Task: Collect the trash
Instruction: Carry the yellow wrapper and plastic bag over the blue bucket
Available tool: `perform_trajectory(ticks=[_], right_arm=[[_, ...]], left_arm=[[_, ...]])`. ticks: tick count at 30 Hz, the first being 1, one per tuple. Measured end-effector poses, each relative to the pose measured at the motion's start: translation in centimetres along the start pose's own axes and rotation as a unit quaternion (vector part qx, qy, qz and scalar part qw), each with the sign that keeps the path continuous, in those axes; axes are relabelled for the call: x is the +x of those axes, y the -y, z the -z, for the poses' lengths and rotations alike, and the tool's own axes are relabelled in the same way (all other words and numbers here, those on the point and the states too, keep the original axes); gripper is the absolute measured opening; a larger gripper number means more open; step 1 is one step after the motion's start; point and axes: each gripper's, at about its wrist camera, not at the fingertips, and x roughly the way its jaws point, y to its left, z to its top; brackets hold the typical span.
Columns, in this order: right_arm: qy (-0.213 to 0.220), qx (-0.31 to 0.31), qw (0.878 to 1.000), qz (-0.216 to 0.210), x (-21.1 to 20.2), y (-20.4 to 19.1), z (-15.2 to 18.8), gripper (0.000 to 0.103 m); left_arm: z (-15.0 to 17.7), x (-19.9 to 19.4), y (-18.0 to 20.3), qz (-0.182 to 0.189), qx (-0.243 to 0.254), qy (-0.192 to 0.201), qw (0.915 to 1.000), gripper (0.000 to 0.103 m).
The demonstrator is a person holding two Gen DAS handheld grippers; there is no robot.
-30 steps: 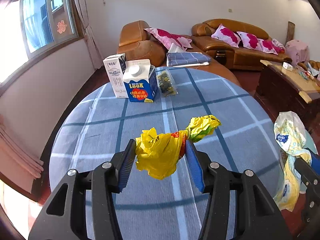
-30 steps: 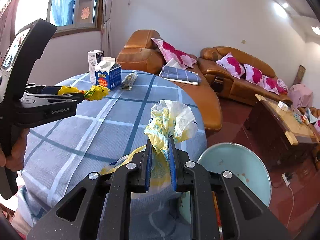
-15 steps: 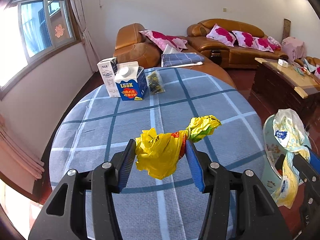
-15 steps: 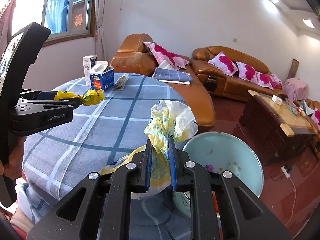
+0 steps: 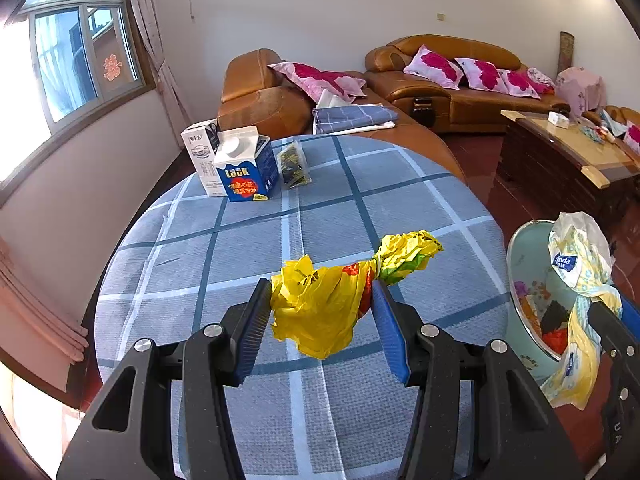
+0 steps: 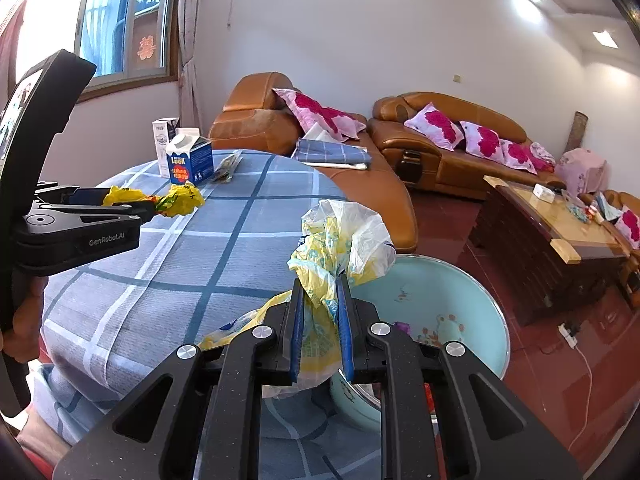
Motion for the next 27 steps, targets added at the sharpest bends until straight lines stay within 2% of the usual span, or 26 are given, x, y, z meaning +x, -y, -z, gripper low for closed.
perform_trajectory(ticks=[27], right_arm=[[0.016, 0.012, 1.0, 0.01, -1.8, 1.3, 0.5, 0.016]], left_arm=[[0.0, -1.8, 2.1, 0.016, 0.009, 0.011, 0.9998, 0.051]])
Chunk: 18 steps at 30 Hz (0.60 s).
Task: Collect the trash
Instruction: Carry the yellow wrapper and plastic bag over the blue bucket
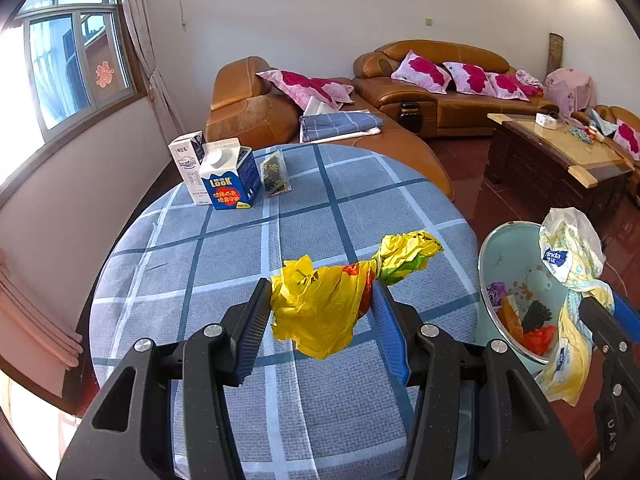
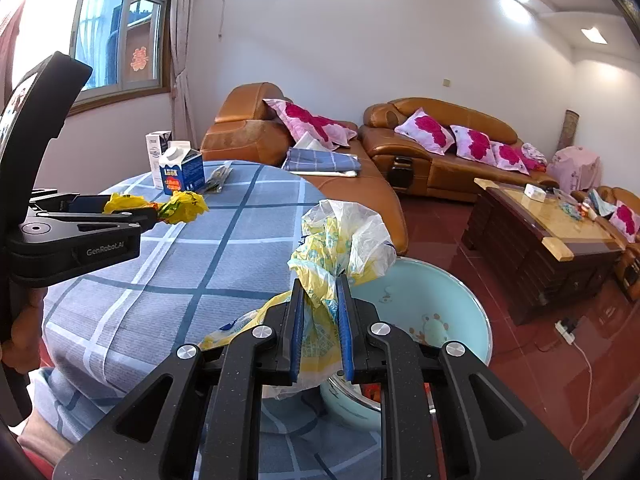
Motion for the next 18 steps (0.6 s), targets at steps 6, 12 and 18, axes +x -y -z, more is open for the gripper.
perform_trajectory(ticks=[6, 12, 18], right_arm=[[0.001, 0.01, 1.0, 0.013, 0.0, 0.9, 0.1, 0.016], [0.001, 0.022, 0.999, 0.029, 0.2, 2.4, 0.1, 0.016], [0.003, 0.03, 0.998, 0.05, 0.4, 3.9, 0.3, 0.016]], left_arm=[[-0.3, 0.1, 0.8, 0.005, 0.008, 0.001, 1.0, 0.051], [-0.8, 0.3, 2.6, 0.013, 0.02, 0.006, 0.9997, 0.051], [-1.5, 0.8, 4.8, 0.023, 0.037, 0.01, 0.999, 0.051]])
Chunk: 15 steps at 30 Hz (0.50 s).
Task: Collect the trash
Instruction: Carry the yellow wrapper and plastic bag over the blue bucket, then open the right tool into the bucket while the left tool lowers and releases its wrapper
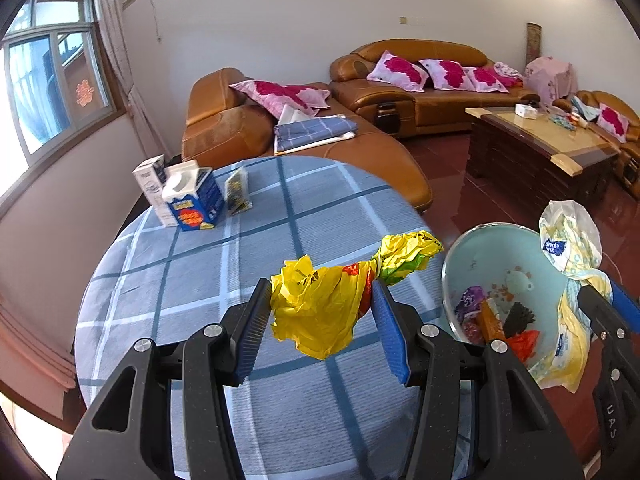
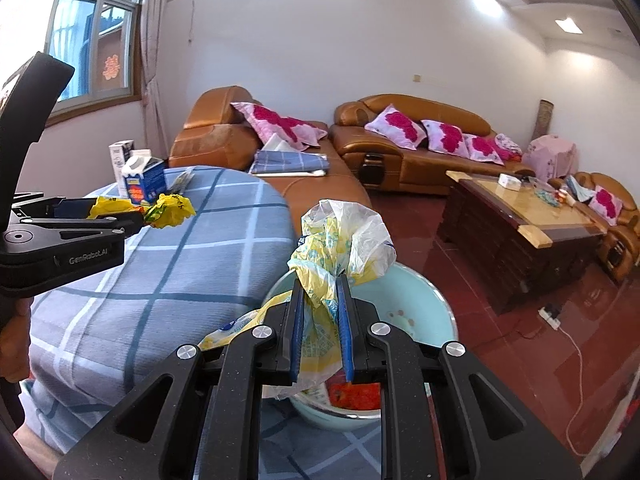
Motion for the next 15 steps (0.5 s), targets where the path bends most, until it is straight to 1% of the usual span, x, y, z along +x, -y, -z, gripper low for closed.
perform_trajectory(ticks=[7, 15], right_arm=[[-0.004, 0.019, 1.0, 0.022, 0.7, 2.0, 0.1, 0.016], [-0.016, 0.022, 0.998, 0.055, 2.2, 3.5, 0.9, 0.016]], left_arm=[[-0.7, 0.7, 2.3, 0.017, 0.015, 0.001, 0.9997, 0.051], [-1.3, 1.7, 4.7, 0.029, 0.034, -0.002, 0.999, 0.051]])
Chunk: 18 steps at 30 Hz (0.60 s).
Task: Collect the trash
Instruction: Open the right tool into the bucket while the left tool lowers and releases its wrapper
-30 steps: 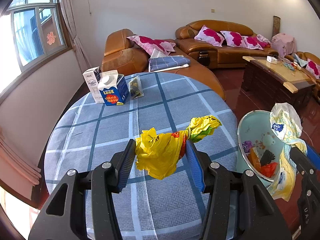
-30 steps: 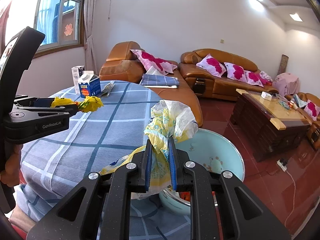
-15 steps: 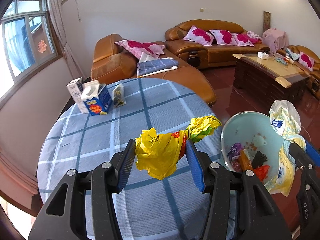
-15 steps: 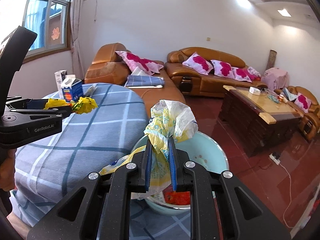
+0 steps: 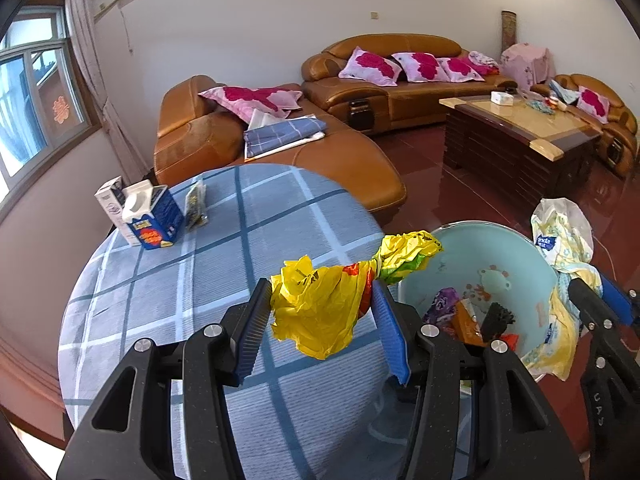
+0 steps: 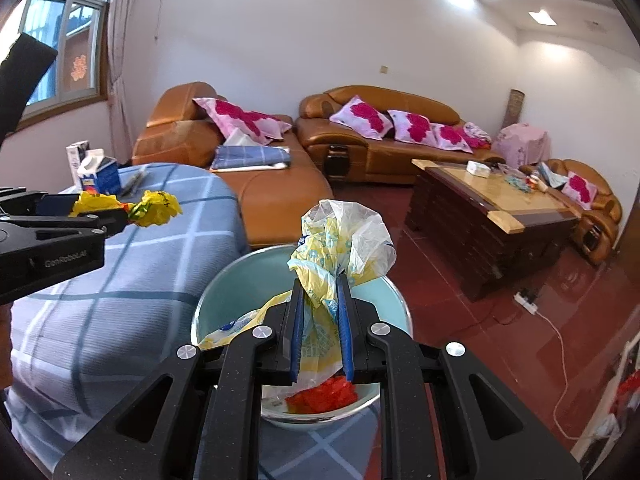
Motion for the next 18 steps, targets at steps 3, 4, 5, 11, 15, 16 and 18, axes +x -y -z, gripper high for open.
perform_trajectory(ticks=[3, 4, 5, 11, 15, 16, 18], right_arm=[[-0.005, 0.007, 1.0, 0.005, 0.5, 0.6, 0.2, 0.016], [-0.006, 0.008, 1.0, 0.006, 0.6, 0.5, 0.2, 0.016], [-0.006, 0.009, 1.0, 0.007, 0.6, 0.6, 0.3, 0.016], [-0.015, 0.01, 1.0, 0.014, 1.6, 1.0, 0.5, 0.016], [-0.024, 0.013, 0.999, 0.019, 2.3, 1.4, 0.7, 0.017], [-0.027, 0.013, 0.999, 0.02, 2.6, 1.3, 0.6, 0.017], [-0.035, 0.014, 0.999, 0.024, 3.3, 1.5, 0.7, 0.017]], left_arm=[[-0.1, 0.4, 0.8, 0.005, 0.006, -0.003, 1.0, 0.051], [-0.1, 0.5, 1.0, 0.007, 0.007, -0.003, 0.9999, 0.051], [-0.1, 0.7, 1.3, 0.009, 0.009, -0.005, 0.9999, 0.051], [-0.3, 2.0, 2.1, 0.019, 0.014, -0.016, 0.9996, 0.051], [-0.5, 3.2, 2.9, 0.03, 0.018, -0.027, 0.999, 0.051], [-0.6, 3.5, 3.1, 0.033, 0.018, -0.03, 0.9989, 0.051], [-0.6, 4.3, 3.6, 0.039, 0.02, -0.037, 0.9984, 0.051]])
